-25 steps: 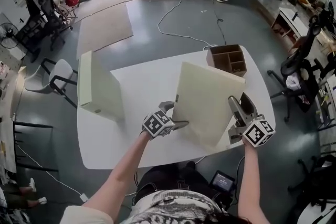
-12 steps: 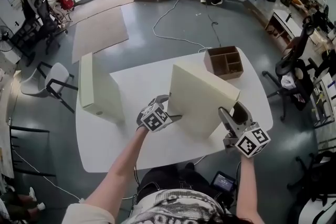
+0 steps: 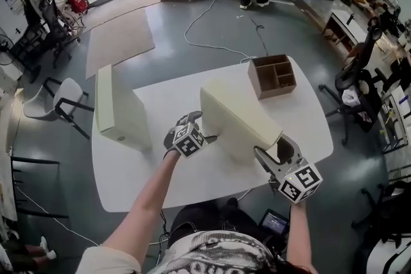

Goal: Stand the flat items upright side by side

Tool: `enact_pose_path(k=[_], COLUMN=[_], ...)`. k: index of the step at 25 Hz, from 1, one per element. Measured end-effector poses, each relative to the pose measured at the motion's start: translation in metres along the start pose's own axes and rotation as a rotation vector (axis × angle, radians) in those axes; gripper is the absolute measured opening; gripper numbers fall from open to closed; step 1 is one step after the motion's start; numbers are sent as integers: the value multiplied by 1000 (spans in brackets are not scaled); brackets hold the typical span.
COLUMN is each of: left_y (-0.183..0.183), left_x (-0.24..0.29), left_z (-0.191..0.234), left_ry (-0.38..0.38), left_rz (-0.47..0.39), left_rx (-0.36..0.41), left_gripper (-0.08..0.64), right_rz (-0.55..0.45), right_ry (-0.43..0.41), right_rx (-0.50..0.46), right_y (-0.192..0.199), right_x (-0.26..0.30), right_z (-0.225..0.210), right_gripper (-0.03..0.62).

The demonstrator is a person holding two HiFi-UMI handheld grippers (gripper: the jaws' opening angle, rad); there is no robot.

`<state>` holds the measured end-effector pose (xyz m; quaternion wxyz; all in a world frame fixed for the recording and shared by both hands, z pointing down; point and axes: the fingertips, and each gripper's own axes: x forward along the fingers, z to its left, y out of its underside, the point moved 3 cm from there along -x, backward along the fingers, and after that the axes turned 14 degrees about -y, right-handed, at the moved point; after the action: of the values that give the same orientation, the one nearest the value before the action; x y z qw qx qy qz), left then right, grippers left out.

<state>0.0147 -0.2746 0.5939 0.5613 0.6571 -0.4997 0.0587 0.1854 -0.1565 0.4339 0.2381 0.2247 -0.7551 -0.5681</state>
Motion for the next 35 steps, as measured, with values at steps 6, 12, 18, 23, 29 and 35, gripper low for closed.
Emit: enact_pose_path(k=[6, 12, 18, 23, 29, 35], left_y=[1, 3, 17, 34, 54, 69], left_x=[5, 5, -8, -43, -86, -149], left_z=[5, 6, 10, -2, -37, -57], left_ry=[7, -11, -84, -158, -240, -343], left_rz=[-8, 9, 13, 11, -5, -12], left_rx=[6, -18, -263, -404, -511, -591], left_gripper=[414, 414, 413, 413, 411, 400], right_rz=[82, 155, 158, 147, 159, 130], right_ry=[-43, -68, -53, -25, 35, 77], right_rx=[-54, -92, -116, -115, -91, -74], right_y=[0, 1, 4, 7, 15, 12], right_x=[8, 13, 18, 33, 56, 83], right_z=[5, 6, 9, 12, 16, 37], right_gripper=[310, 314, 307, 304, 302, 293])
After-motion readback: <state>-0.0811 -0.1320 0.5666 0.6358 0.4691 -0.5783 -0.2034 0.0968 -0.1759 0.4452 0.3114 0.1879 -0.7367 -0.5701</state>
